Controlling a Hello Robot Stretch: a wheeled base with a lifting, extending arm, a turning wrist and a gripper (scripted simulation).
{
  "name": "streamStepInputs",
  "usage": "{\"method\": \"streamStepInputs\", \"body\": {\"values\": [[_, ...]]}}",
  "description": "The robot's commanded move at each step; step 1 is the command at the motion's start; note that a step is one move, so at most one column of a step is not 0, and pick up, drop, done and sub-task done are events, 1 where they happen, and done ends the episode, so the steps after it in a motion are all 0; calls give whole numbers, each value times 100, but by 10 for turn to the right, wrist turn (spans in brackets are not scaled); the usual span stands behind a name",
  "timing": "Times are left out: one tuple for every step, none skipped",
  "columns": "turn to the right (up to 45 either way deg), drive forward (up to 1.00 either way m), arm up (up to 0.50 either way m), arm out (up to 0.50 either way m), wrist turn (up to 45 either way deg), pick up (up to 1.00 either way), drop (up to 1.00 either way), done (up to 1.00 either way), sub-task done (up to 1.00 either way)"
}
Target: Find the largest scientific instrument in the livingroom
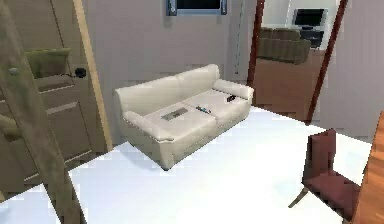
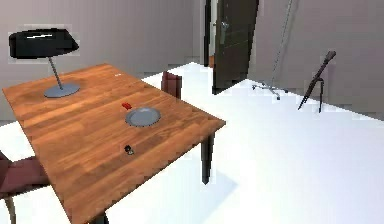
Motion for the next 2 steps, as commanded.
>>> {"method": "streamStepInputs", "body": {"values": [[210,0,0,0,0,0,0,0,0],[0,45,0,0,0,0,0,0,0]]}}
